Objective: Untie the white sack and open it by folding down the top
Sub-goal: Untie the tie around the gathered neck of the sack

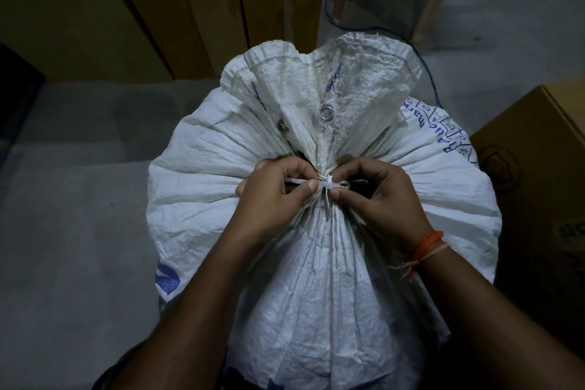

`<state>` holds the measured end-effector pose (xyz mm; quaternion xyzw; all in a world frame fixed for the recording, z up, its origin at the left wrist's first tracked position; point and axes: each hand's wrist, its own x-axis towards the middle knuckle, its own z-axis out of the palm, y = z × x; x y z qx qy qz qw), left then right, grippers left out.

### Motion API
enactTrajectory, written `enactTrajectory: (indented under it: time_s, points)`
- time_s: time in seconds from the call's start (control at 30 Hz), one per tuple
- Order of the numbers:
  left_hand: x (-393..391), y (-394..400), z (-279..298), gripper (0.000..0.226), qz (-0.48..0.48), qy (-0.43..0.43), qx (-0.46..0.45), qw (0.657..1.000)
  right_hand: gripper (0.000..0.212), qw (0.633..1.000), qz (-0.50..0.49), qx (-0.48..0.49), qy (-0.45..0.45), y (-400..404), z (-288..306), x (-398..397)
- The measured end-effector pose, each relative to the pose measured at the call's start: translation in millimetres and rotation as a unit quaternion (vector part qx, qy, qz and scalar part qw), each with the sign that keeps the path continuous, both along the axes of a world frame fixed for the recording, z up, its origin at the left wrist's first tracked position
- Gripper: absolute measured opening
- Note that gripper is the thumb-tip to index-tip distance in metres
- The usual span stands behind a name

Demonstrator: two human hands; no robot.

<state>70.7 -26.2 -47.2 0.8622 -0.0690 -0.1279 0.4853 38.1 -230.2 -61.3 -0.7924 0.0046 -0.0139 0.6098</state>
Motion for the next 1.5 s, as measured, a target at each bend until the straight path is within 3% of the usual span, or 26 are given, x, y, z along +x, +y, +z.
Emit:
enactTrajectory:
  time_s: [0.67, 0.77, 0.83, 1.0, 1.5]
  points:
    - [-5, -9, -3, 0.021, 0.035, 0.013, 0.022, 0.999, 0.017, 0.994, 0.002, -0.096, -0.050, 8, 8, -5]
    - [-5, -10, -1, 0.011, 0.029, 0.002, 0.028, 0.999, 0.016, 0.992, 0.000, -0.114, -0.057, 7, 9, -4]
    - [-5, -8, 0, 0.008, 0.023, -0.001, 0.021, 1.000, 0.016, 0.994, 0.008, -0.101, -0.049, 4, 8, -3]
    - [-2, 1, 1, 0.024, 0.010, -0.008, 0.022, 1.000, 0.018, 0.998, 0.013, -0.054, -0.028, -1, 5, -2]
    - [-3, -7, -6, 0.011, 0.010, -0.030, 0.019, 0.999, 0.018, 0.999, 0.007, -0.031, -0.031, 2, 3, -3]
